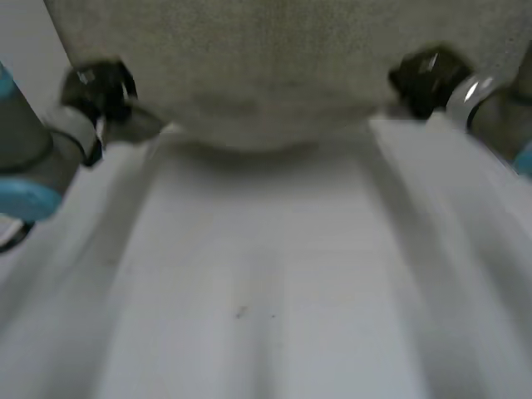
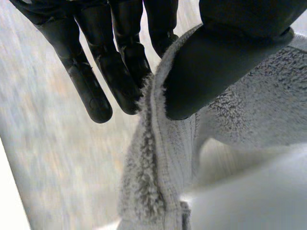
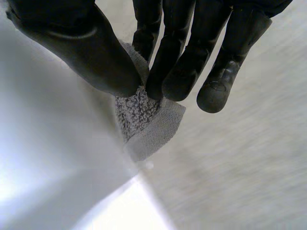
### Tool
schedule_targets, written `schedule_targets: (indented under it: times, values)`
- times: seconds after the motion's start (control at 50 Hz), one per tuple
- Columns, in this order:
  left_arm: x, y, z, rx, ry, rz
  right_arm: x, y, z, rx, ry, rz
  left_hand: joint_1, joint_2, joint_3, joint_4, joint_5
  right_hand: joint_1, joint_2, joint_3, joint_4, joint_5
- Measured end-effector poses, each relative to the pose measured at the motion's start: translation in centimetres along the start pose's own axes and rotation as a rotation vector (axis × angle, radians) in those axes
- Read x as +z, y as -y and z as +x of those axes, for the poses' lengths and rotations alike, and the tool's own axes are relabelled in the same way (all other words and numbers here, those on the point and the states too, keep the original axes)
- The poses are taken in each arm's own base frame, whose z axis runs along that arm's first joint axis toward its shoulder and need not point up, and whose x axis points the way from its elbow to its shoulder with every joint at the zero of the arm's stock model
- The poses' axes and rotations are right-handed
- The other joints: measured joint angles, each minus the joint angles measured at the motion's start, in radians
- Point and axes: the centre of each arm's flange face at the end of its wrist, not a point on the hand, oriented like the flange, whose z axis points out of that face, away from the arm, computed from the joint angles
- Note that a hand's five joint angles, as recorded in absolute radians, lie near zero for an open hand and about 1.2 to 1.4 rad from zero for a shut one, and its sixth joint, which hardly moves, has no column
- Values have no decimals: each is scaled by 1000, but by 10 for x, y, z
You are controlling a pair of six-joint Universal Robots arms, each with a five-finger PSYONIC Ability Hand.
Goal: Fold the towel.
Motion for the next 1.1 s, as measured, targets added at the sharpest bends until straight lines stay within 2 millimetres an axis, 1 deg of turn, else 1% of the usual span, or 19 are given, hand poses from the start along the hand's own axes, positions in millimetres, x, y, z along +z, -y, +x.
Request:
schedule_targets:
  times: [0.02,0.08,0.14,0.22,0.3,0.4,0.52,0.56,0.58,0.62,0.64,0.68,0.7,0.72,0.8,0.86,0.94,1.0,1.1]
  values:
    - [-1,-9,0,8,-2,-14,1,-11,-8,5,24,-28,0,0,0,0,0,0,0,0,0,0]
    - [-10,-56,3,73,-22,-92,3,-55,-39,18,109,-128,0,0,0,0,0,0,0,0,0,0]
    - [-19,-91,6,146,-56,-154,1,-85,-61,12,156,-188,0,0,0,0,0,0,0,0,0,0]
    - [-28,-116,10,222,-94,-214,-5,-108,-77,-2,190,-236,0,0,0,0,0,0,0,0,0,0]
    - [-37,-128,12,283,-124,-275,-15,-117,-83,-11,209,-267,0,0,0,0,0,0,0,0,0,0]
    - [-47,-118,13,302,-134,-315,-29,-108,-72,-13,193,-267,0,0,0,0,0,0,0,0,0,0]
    - [-70,-90,15,299,-135,-337,-59,-88,-53,-25,165,-276,0,0,0,0,0,0,0,0,0,0]
    - [-84,-79,17,299,-136,-346,-77,-82,-49,-46,171,-298,0,0,0,0,0,0,0,0,0,0]
    - [-89,-76,17,300,-137,-352,-82,-82,-48,-52,176,-309,0,0,0,0,0,0,0,0,0,0]
    - [-111,-69,20,315,-146,-384,-104,-83,-47,-86,207,-362,0,0,0,0,0,0,0,0,0,0]
    - [-116,-67,21,320,-149,-393,-109,-84,-47,-96,216,-376,0,0,0,0,0,0,0,0,0,0]
    - [-141,-64,24,350,-168,-443,-132,-88,-49,-138,268,-442,0,0,0,0,0,0,0,0,0,0]
    - [-149,-63,25,360,-174,-460,-136,-88,-49,-145,279,-455,0,0,0,0,0,0,0,0,0,0]
    - [-162,-62,27,381,-187,-491,-147,-89,-51,-166,312,-486,0,0,0,0,0,0,0,0,0,0]
    - [-195,-60,29,448,-221,-556,-174,-91,-53,-221,389,-547,0,0,0,0,0,0,0,0,0,0]
    - [-212,-54,29,510,-238,-562,-186,-90,-52,-259,424,-560,0,0,0,0,0,0,0,0,0,0]
    - [-213,-48,28,547,-242,-509,-186,-86,-46,-273,415,-527,0,0,0,0,0,0,0,0,0,0]
    - [-201,-46,27,543,-238,-450,-177,-83,-40,-257,383,-487,0,0,0,0,0,0,0,0,0,0]
    - [-155,-52,30,477,-242,-360,-140,-88,-26,-184,316,-428,0,0,0,0,0,0,0,0,0,0]
